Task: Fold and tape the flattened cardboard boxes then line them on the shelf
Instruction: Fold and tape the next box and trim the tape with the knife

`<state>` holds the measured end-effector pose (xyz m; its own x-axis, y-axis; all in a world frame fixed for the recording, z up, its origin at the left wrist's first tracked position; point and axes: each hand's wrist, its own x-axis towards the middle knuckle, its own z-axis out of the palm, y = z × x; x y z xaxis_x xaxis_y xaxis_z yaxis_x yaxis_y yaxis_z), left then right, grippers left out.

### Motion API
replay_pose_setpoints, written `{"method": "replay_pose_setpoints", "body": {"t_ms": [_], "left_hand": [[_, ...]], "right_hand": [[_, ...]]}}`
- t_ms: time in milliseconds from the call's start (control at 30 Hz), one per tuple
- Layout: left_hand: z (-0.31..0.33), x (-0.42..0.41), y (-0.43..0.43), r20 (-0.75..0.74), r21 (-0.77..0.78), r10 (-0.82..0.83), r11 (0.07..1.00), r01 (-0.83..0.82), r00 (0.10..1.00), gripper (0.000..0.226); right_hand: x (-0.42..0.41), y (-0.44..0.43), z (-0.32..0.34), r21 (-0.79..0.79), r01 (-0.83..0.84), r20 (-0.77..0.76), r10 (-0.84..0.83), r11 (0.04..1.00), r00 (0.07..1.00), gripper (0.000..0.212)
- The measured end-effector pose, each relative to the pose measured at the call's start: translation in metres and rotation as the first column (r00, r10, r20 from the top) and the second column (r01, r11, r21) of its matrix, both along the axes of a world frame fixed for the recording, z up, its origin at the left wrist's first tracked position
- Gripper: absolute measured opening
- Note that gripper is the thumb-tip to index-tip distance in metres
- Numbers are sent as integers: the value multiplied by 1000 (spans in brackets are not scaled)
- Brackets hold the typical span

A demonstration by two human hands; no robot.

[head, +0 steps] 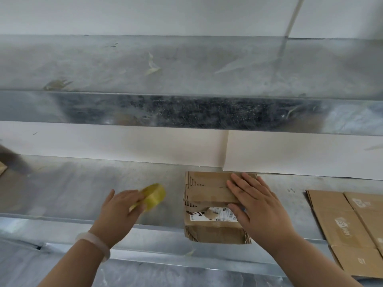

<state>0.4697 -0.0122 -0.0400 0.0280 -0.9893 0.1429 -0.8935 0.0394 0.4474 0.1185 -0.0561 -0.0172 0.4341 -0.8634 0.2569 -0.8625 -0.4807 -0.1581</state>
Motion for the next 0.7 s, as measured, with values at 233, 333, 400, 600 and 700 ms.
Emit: {"method": "replay_pose_setpoints", "body": {"t_ms": [233, 333, 400, 600, 700], "left_hand": [[122, -77, -19, -688, -64, -182, 979, 191, 702, 29], [122, -115, -34, -663, 54, -168, 961, 270, 729, 13], [116, -130, -42, -652, 98, -112, 968, 231, 750, 15], [118, -139, -55, -571, 167, -83, 962, 214, 817, 17], [120, -146, -57, -532, 180, -80, 962, 205, 843, 17]], "right_hand": [[1, 0, 2, 11, 7, -4, -7, 1000, 1000, 56], [1, 0, 1, 12, -4, 28, 4, 1000, 1000, 54], [2, 1, 2, 29, -11, 30, 10, 1000, 999, 55], [4, 1, 30, 296, -9, 482, -141, 955, 864, 54], [10, 3, 64, 494, 22, 654, -388, 869, 650, 32]]}}
